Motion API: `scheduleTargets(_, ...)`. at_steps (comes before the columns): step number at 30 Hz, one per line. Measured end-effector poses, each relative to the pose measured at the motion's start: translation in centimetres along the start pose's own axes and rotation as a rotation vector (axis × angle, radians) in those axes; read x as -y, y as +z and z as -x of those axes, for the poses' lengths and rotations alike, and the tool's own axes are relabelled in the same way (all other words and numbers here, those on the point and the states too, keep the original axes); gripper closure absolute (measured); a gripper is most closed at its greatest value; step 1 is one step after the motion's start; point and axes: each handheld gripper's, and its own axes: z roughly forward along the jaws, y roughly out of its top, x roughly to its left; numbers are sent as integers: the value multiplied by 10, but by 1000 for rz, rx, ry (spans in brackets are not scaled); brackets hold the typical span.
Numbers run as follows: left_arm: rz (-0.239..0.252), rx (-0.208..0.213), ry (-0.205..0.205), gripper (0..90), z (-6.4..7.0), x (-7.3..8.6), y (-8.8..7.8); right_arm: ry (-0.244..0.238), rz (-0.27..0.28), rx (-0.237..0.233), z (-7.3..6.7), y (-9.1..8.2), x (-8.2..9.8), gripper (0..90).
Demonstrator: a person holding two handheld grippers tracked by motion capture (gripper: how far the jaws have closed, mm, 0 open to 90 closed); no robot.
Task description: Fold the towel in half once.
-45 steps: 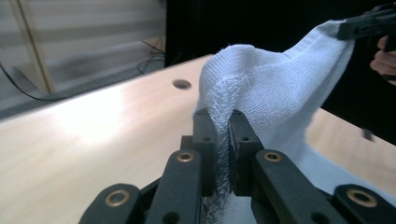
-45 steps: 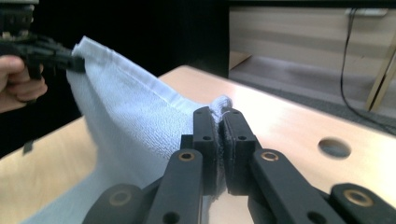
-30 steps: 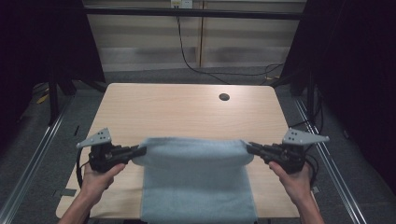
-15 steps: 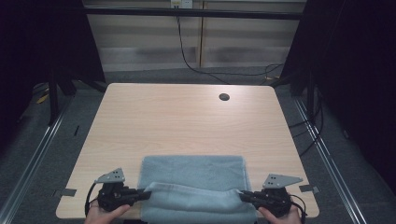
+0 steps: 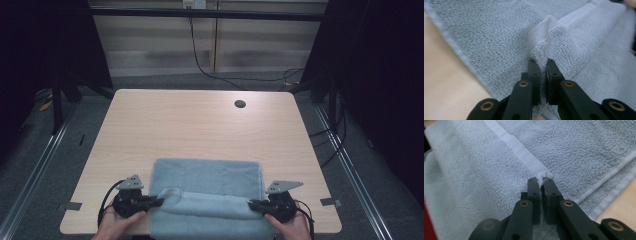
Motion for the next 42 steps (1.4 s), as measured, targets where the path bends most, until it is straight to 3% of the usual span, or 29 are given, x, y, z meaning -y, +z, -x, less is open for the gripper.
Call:
scheduleTargets(2,20,-42,-14,847,-22,-13,6,16,10,2,10,12,-14,858)
scheduleTargets(3,20,-42,-14,847,-22,-13,6,17,12,0,12,14,-17,858)
scheduleTargets(5,43,-21,-62,848,-46,-23,11,20,12,5,17,21,-25,858)
scheduleTargets(6,43,-39,-52,848,-52,-28,13,20,10,8,19,22,-28,858)
scheduleTargets(8,44,-51,-50,848,-55,-31,15,25,14,15,23,26,-32,858)
scheduleTargets(9,49,-75,-52,849,-64,-40,20,41,18,22,29,31,-40,858)
scheduleTargets(12,53,-82,-57,849,-71,-45,23,53,17,31,39,37,-49,858)
scheduleTargets(15,81,-92,-87,849,-84,-52,29,46,16,55,44,41,-56,858)
scheduleTargets(18,85,-119,-84,849,-93,-60,32,49,25,76,56,51,-69,858)
scheduleTargets(19,88,-128,-104,848,-101,-65,35,60,32,84,65,57,-77,859)
scheduleTargets(25,93,-143,-113,849,-114,-73,38,61,26,109,85,74,-102,859)
scheduleTargets(28,104,-155,-133,848,-121,-77,40,62,27,113,90,78,-108,859)
scheduleTargets(29,133,-167,-165,848,-123,-78,44,74,44,111,96,81,-111,859)
scheduleTargets(32,116,-188,-144,848,-123,-84,47,104,57,116,106,84,-115,859)
scheduleTargets(35,99,-200,-140,848,-126,-91,50,80,59,157,109,87,-120,859)
scheduleTargets(42,115,-205,-143,848,-134,-96,55,120,74,185,116,91,-125,859)
